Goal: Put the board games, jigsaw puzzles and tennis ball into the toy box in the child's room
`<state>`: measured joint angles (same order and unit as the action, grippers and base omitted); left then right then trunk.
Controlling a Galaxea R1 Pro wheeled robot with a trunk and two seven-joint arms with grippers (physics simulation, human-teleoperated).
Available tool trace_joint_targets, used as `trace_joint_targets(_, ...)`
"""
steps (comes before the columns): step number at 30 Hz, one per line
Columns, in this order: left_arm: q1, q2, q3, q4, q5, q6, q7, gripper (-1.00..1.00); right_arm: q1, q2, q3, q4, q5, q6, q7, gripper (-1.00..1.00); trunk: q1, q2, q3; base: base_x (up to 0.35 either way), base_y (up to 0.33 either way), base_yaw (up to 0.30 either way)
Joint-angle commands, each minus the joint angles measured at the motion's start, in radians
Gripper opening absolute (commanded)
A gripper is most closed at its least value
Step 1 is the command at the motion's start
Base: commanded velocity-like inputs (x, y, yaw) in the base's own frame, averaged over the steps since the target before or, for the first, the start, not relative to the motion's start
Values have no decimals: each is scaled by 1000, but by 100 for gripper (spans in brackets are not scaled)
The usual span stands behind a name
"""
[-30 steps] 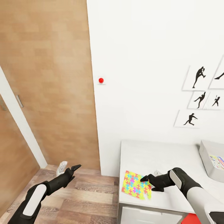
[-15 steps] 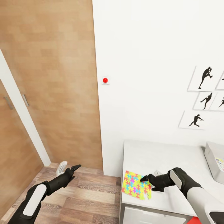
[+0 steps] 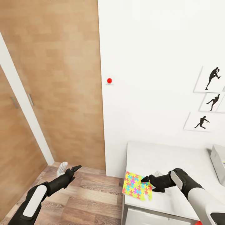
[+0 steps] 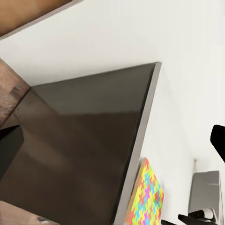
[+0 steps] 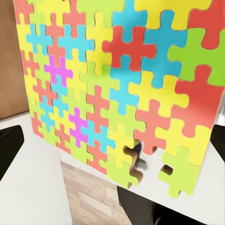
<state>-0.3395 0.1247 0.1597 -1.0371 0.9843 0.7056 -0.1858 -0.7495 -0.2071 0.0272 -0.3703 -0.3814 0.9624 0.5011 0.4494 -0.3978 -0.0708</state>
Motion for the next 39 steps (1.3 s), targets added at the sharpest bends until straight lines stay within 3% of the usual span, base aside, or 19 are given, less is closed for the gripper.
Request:
trace_joint_targets(1,-1,0,2,0,0,6,-3,100,-1,-1,3,-1,4,2,7,100,1,-2,-2,0,0,100)
trace_joint_targets(22,-1,-2,-1,0,-1,6,-3,100,-1,-1,0,-2,3,4,5,100,1,-2,-2,0,0,104)
trace_joint_targets(39,-1,-2,-3,0,-1,6,-2,100,-1,-2,-2,-2,3,4,5,100,1,-2,-2,0,0,19)
